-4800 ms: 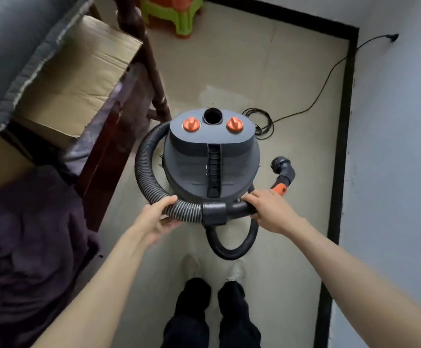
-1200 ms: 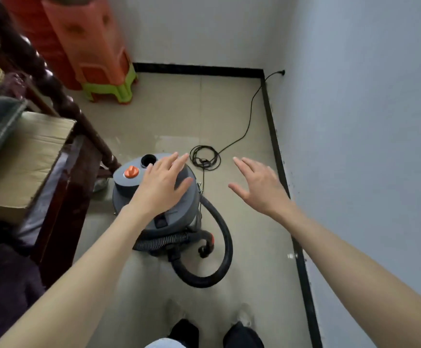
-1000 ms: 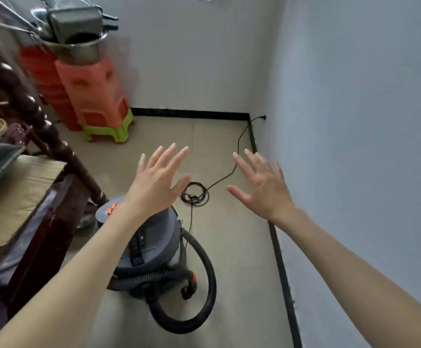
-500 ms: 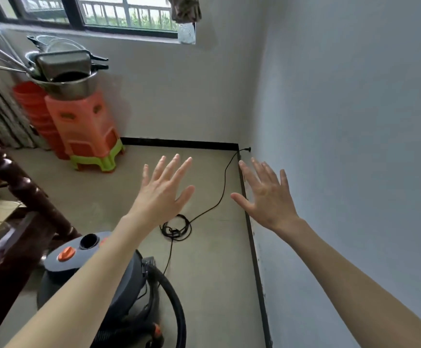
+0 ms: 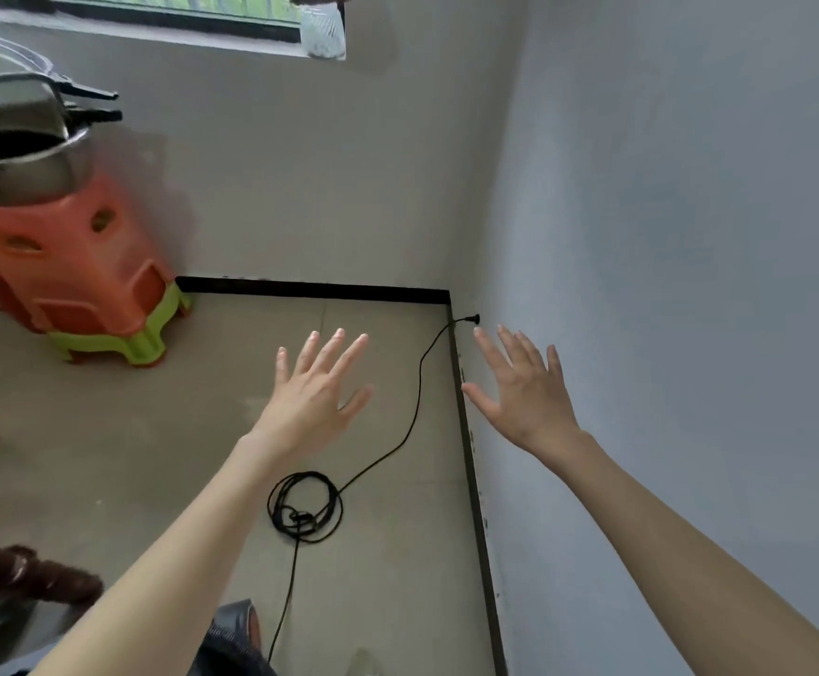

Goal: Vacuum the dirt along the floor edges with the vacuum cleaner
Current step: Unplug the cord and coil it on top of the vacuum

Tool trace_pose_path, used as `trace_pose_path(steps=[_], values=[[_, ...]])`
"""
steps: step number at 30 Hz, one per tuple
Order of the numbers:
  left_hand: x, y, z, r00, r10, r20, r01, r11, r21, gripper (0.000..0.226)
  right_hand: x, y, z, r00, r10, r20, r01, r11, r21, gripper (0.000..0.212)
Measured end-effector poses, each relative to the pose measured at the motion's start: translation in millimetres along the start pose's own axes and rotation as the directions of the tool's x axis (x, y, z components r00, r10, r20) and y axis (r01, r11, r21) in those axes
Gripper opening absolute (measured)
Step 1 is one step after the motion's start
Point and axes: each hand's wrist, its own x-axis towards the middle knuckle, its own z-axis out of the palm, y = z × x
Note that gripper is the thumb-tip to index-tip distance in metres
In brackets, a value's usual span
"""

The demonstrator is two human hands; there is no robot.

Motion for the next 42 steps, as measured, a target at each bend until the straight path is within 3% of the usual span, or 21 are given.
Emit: trace_pose_path(steps=[10,23,33,38,42], values=[[178,-21,37,0.981,0.003,0.193,-0.008,1.000,0.028,0.064,186,56,42,0.989,0.036,0.142,-0.026,0.997,-0.067,0.070],[443,-55,172,0.920,-0.093,0.380,0.107,0.994,-0.016,0.063,489,155,158,0.916,-0.037,0.400,0.179,0.929,-0.323,0.067],[594,-58,381,0.890,0.041,0.454,0.070,0.972,-0.224,0.055,623,218,299,0.750,0.038,0.660,0.439,0.718,-0.540,0.062],[652,-40,486,0.872,0.198,0.447,-0.051,0.946,-0.320,0.054,661,249,365,0.734,0.102,0.672,0.502,0.585,-0.637,0.064],[691,-21,541,0.877,0.198,0.438,-0.005,0.915,-0.403,0.054,671,276,392,0.705,0.212,0.677,0.553,0.433,-0.712,0.069]])
